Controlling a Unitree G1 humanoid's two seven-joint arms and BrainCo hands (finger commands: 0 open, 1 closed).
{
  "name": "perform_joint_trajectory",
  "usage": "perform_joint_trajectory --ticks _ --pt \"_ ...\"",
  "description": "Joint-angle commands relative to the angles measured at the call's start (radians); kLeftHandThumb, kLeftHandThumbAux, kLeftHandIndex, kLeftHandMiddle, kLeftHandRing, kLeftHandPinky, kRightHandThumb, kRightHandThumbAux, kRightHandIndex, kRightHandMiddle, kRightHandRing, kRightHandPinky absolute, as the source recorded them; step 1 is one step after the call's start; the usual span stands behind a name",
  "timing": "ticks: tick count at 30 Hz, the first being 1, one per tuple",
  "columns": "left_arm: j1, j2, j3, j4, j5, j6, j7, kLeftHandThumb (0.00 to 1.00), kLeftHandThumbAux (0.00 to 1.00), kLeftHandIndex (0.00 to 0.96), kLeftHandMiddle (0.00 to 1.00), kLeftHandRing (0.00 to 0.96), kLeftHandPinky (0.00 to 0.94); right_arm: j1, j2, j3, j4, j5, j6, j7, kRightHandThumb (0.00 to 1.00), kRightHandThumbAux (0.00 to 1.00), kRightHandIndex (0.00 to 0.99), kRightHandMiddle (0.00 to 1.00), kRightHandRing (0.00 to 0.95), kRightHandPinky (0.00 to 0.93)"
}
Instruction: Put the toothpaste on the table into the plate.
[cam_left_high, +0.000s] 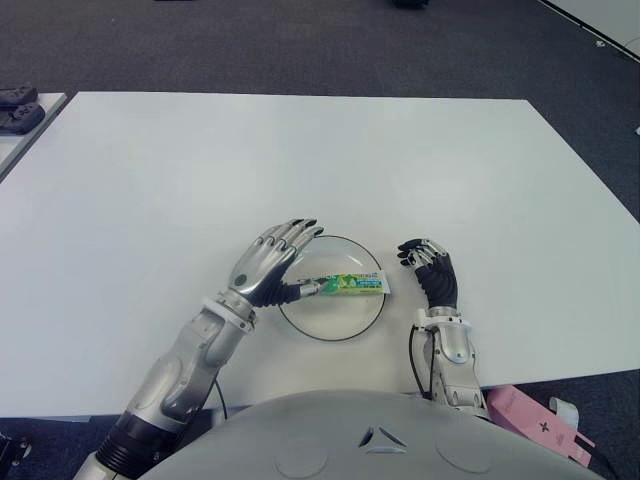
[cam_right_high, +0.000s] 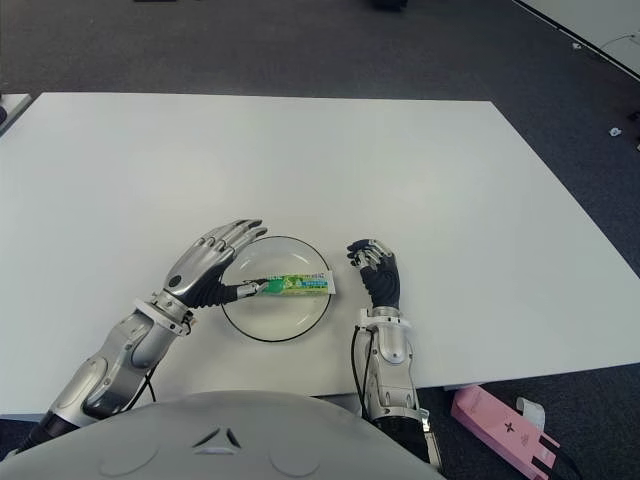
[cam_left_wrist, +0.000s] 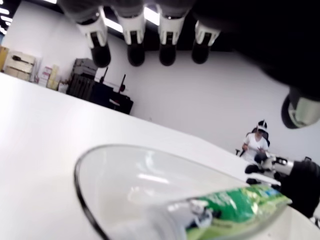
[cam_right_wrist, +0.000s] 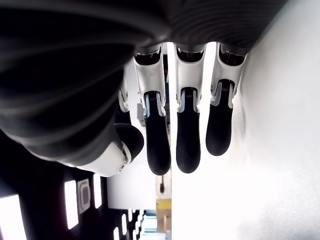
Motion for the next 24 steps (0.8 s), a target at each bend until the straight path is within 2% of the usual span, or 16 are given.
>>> perform_joint_trajectory --ticks 1,5,10,14,17,21,24 --pt "-0.008 -0.036 0.037 0.079 -0.059 -0.044 0.118 0.308 0.295 0.0 0.0 0.0 0.0 0.001 0.001 -0.006 0.025 0.004 0.019 0.001 0.709 0.725 0.429 0.481 0.467 0.459" --pt "-0.023 -0.057 0.057 0.12 -0.1 -0.079 0.175 0.329 0.302 0.0 0.0 0.0 0.0 -0.001 0.001 -0.008 0.027 0.005 0.019 0.002 0.709 0.725 0.429 0.481 0.466 0.459" --pt "-0.062 -0.153 0.136 0.153 -0.288 -0.084 0.194 0.321 0.364 0.0 0.0 0.0 0.046 -0.004 0.001 -0.009 0.026 0.004 0.019 0.002 0.709 0.725 0.429 0.481 0.465 0.457" --pt "-0.066 -0.228 0.182 0.158 -0.423 -0.062 0.179 0.32 0.477 0.0 0.0 0.0 0.061 -0.008 0.0 -0.012 0.027 0.004 0.021 0.003 0.709 0.724 0.429 0.481 0.465 0.455" --pt "-0.098 -0.293 0.252 0.199 -0.493 -0.037 0.232 0.341 0.584 0.0 0.0 0.0 0.092 -0.011 -0.001 -0.012 0.028 0.004 0.024 0.005 0.709 0.724 0.429 0.481 0.465 0.457" --pt "-0.168 -0.306 0.335 0.341 -0.544 -0.074 0.291 0.36 0.721 0.055 0.032 0.043 0.133 -0.018 -0.002 -0.016 0.036 0.005 0.025 0.006 0.709 0.724 0.429 0.481 0.467 0.46" --pt "-0.205 -0.306 0.367 0.43 -0.568 -0.108 0.312 0.368 0.766 0.095 0.058 0.062 0.14 -0.022 -0.003 -0.018 0.041 0.006 0.024 0.008 0.709 0.724 0.429 0.482 0.467 0.461"
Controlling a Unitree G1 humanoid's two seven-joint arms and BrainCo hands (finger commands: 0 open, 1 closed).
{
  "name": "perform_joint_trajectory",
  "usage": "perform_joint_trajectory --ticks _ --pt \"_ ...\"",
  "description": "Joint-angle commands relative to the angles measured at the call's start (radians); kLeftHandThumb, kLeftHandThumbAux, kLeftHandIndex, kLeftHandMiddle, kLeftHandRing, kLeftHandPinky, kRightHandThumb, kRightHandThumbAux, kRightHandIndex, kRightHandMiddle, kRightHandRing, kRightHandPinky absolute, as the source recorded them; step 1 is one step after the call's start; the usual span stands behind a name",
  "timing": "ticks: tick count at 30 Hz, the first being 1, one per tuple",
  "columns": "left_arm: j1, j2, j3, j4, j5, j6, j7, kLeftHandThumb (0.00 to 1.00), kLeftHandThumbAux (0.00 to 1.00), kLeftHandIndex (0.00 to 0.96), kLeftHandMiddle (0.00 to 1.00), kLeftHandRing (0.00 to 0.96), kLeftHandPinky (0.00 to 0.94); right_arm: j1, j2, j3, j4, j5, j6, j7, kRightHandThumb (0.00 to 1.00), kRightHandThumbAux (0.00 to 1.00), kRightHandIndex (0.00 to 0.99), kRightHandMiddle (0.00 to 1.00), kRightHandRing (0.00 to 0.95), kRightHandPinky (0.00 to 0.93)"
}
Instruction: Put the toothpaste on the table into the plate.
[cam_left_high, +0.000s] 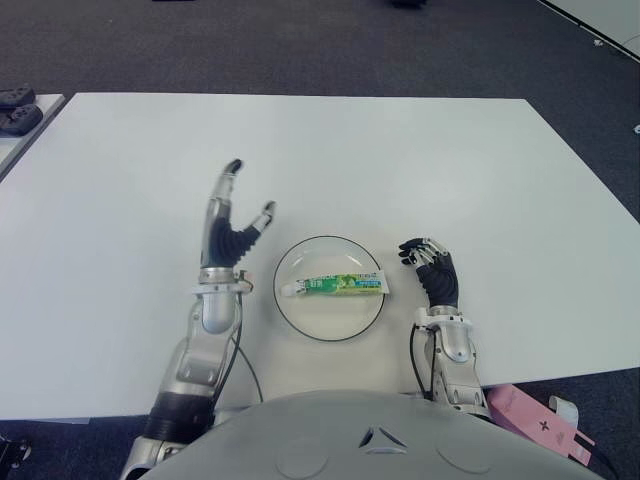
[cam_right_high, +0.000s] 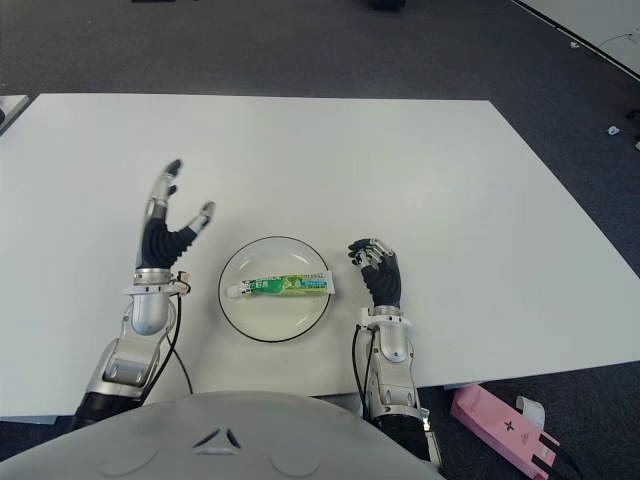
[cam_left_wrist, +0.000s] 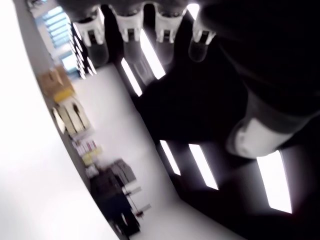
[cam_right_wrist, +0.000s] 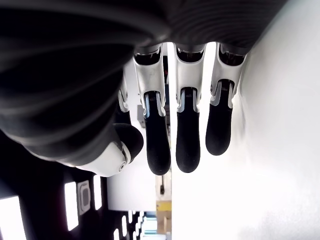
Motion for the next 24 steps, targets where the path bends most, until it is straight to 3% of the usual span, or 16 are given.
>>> perform_joint_trajectory --ticks 1,3,6,15,24 --pt "-0.069 -0.003 0.075 0.189 -0.074 -0.05 0.038 0.37 0.775 0.114 0.067 0.067 0.139 -0.008 -0.002 -0.005 0.03 0.006 0.026 0.005 0.709 0.724 0.429 0.482 0.468 0.462" --pt "-0.106 -0.01 0.107 0.306 -0.126 -0.091 0.038 0.562 0.743 0.289 0.138 0.105 0.148 -0.015 -0.003 -0.006 0.035 0.009 0.027 0.008 0.709 0.724 0.429 0.482 0.468 0.46" --pt "-0.134 -0.023 0.13 0.403 -0.174 -0.136 0.028 0.655 0.727 0.375 0.212 0.158 0.175 -0.023 -0.005 -0.008 0.041 0.013 0.029 0.012 0.709 0.724 0.429 0.482 0.468 0.46" --pt "-0.166 -0.058 0.138 0.506 -0.252 -0.199 -0.025 0.698 0.726 0.418 0.375 0.309 0.334 -0.054 -0.014 -0.019 0.072 0.016 0.032 0.024 0.709 0.724 0.429 0.483 0.471 0.461" --pt "-0.176 -0.079 0.153 0.538 -0.316 -0.215 -0.091 0.707 0.727 0.42 0.413 0.368 0.377 -0.102 -0.029 -0.025 0.141 0.002 0.019 0.018 0.709 0.725 0.429 0.489 0.475 0.469"
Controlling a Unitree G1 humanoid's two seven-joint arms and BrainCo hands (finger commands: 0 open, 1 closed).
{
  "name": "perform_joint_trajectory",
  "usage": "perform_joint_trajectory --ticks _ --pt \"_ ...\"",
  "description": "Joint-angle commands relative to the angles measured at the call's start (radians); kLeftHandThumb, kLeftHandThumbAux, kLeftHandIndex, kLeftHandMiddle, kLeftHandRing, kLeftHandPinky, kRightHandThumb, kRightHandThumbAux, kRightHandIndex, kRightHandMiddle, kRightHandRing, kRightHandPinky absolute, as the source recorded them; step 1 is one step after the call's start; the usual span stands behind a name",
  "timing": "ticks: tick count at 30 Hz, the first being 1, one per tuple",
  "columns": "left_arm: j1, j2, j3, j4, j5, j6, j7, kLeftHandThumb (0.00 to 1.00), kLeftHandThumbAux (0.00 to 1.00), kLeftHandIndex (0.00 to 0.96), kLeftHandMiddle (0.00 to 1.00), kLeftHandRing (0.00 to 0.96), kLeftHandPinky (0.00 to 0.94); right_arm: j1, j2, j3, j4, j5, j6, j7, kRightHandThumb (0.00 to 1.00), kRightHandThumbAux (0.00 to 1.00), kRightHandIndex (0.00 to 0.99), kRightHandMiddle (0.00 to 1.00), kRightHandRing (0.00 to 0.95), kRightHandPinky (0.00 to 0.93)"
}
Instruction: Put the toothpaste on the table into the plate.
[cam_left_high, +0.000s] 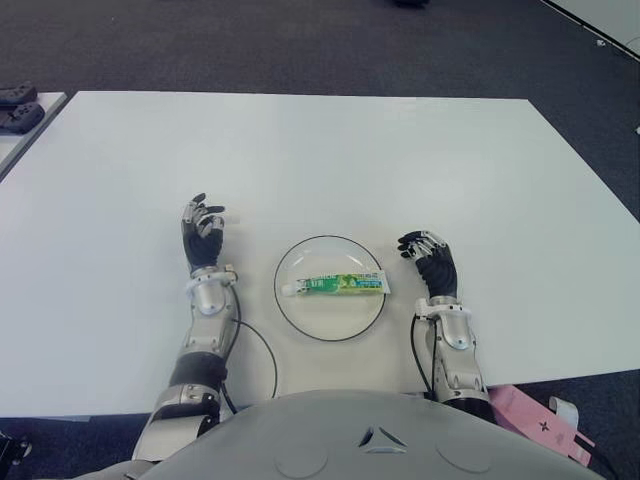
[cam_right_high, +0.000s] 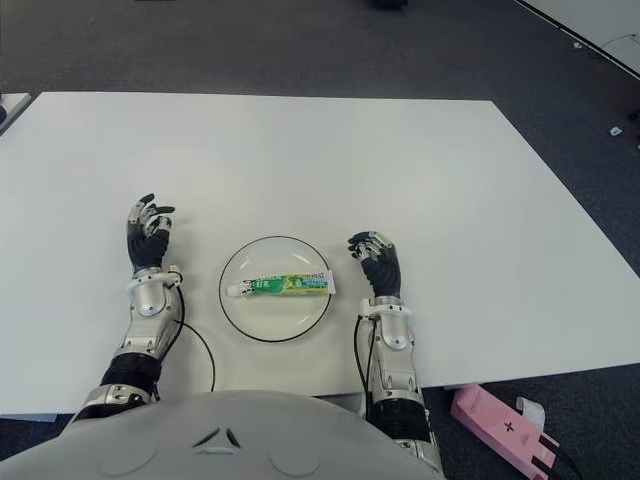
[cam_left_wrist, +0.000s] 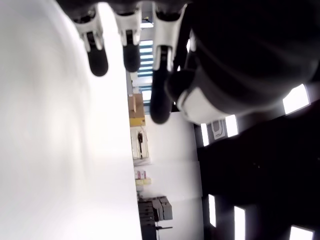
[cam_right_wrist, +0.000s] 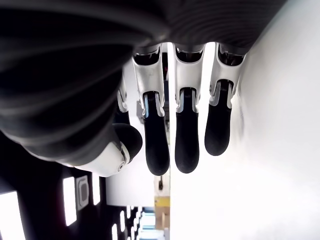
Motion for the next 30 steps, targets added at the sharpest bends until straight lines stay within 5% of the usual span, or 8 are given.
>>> perform_joint_trajectory --ticks 1,17,30 --pt "-0.01 -0.014 0.005 0.035 -0.037 -0.009 -0.044 0.708 0.727 0.42 0.414 0.37 0.377 -0.03 -0.006 -0.004 0.072 -0.008 0.011 -0.005 0.709 0.726 0.429 0.489 0.476 0.47" --pt "0.023 -0.008 -0.014 0.066 -0.043 -0.053 -0.133 0.712 0.724 0.426 0.437 0.405 0.413 -0.096 -0.01 0.008 0.17 -0.024 -0.039 -0.012 0.711 0.728 0.428 0.479 0.477 0.471" --pt "0.119 0.009 -0.075 -0.072 0.006 0.06 -0.2 0.716 0.721 0.429 0.464 0.446 0.465 -0.119 -0.002 0.015 0.194 -0.027 -0.049 -0.022 0.711 0.729 0.428 0.478 0.488 0.483"
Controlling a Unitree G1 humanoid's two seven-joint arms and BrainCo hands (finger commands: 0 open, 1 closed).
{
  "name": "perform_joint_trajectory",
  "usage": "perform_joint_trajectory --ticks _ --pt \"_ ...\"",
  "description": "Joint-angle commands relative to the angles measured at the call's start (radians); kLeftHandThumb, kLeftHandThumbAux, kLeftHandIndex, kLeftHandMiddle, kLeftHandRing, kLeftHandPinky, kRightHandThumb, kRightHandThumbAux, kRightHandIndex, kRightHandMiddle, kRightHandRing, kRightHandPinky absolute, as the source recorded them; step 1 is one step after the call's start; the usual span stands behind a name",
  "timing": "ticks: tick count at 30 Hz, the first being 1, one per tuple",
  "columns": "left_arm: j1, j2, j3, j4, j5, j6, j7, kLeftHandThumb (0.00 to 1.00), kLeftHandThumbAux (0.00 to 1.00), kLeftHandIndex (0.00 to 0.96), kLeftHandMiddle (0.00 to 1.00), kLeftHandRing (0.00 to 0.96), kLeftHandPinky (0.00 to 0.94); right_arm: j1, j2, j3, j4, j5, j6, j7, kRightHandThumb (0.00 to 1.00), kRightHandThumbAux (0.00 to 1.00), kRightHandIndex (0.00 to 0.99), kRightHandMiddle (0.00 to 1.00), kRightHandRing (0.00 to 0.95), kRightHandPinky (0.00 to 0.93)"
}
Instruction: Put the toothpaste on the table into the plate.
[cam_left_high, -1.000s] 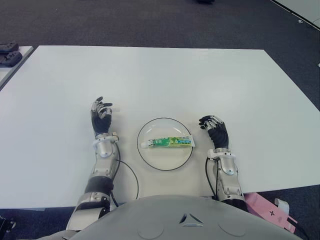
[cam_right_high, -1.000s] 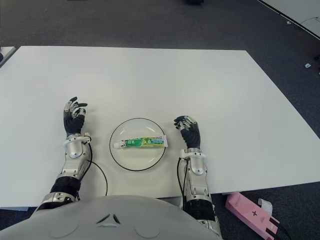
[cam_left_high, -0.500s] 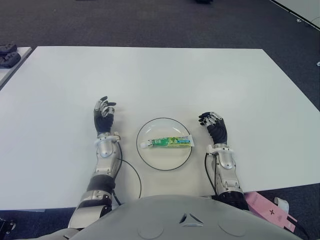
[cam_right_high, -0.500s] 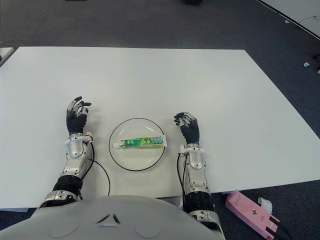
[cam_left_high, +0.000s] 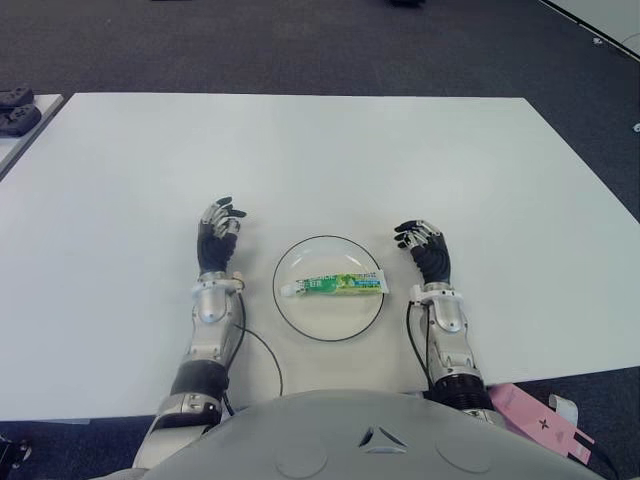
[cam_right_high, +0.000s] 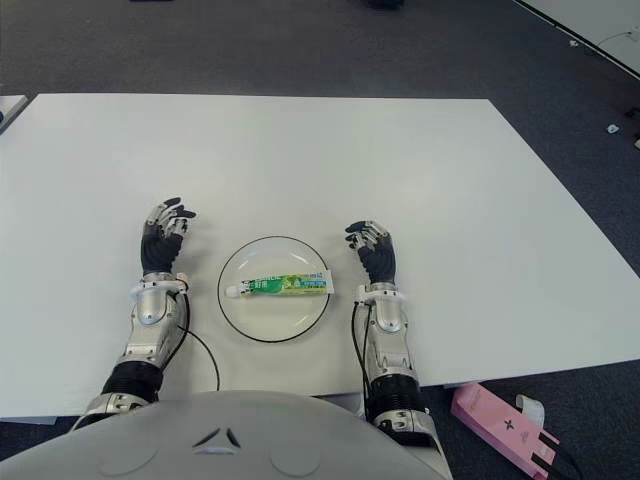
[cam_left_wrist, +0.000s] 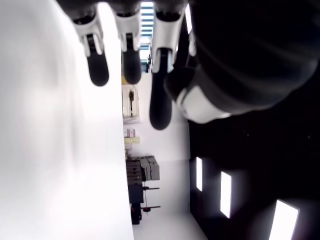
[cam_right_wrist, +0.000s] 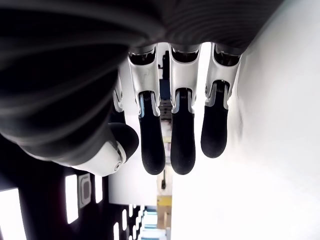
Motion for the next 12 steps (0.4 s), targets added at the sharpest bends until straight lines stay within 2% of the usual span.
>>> perform_joint_trajectory --ticks 1,12 --pt "0.055 0.009 -0.028 -0.02 0.033 0.085 -0.021 0.716 0.721 0.429 0.467 0.45 0.469 0.003 0.006 0.006 0.03 -0.01 0.017 -0.005 0.711 0.729 0.428 0.478 0.487 0.482" --pt "0.133 0.028 -0.074 -0.142 0.101 0.165 -0.008 0.715 0.72 0.43 0.487 0.471 0.478 0.007 0.009 0.012 0.019 -0.01 0.025 -0.003 0.712 0.729 0.428 0.477 0.485 0.478"
